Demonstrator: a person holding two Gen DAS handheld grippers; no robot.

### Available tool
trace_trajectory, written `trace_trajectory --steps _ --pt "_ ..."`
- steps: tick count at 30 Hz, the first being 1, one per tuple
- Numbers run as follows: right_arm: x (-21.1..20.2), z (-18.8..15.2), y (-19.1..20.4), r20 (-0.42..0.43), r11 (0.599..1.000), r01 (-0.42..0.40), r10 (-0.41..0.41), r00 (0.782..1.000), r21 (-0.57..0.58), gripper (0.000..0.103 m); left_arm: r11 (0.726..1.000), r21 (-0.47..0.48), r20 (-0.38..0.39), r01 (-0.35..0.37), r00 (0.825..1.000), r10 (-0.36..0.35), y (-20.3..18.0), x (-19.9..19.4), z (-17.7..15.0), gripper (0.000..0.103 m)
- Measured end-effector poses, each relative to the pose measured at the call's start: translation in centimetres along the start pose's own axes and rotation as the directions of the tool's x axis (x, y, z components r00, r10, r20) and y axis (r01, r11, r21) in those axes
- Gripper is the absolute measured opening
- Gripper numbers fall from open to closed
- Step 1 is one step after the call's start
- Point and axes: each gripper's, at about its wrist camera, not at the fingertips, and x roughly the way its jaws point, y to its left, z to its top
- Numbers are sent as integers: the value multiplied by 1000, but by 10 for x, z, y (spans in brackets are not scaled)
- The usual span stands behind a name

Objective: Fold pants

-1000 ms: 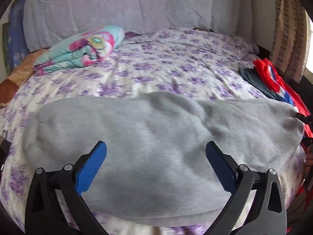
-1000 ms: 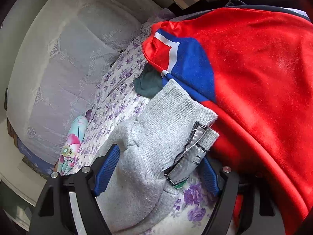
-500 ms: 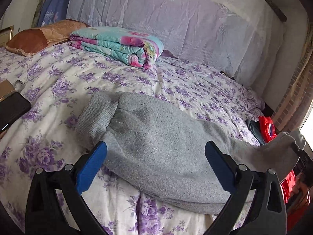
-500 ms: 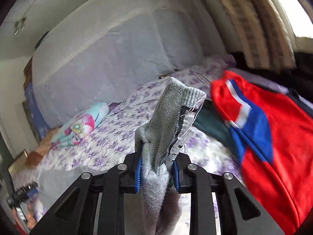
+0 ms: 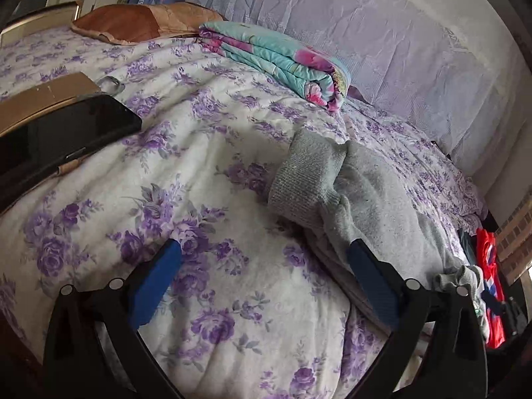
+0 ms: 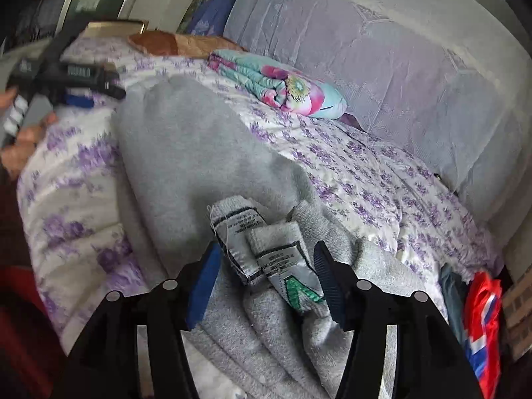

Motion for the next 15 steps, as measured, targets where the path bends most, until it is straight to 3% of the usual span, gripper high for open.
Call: trace_trajectory --steps 1,3,5,8,10,13,15 --pt "-7 5 -14 27 996 -20 18 999 84 62 1000 15 1 -19 1000 19 -3 2 -1 98" --pt "-10 14 -38 53 976 10 -22 998 218 62 999 32 5 -36 999 35 -6 3 -2 98" --pt "1 19 -44 49 958 37 -54 997 283 62 999 25 -2 -22 1000 22 -4 3 -2 98" --pt "21 25 -21 39 969 -11 2 999 246 61 1000 23 -25 -13 1000 13 -3 3 0 98" --pt "40 27 2 -3 989 28 -28 1000 142 60 1000 18 -49 2 999 -1 -5 2 2 98" --pt "81 11 -4 -139 990 101 -87 986 95 60 991 -43 -85 126 988 -129 -4 -4 9 98" --pt "86 6 -29 -166 981 116 -90 982 153 60 970 -97 -110 222 967 -232 -4 -4 14 98"
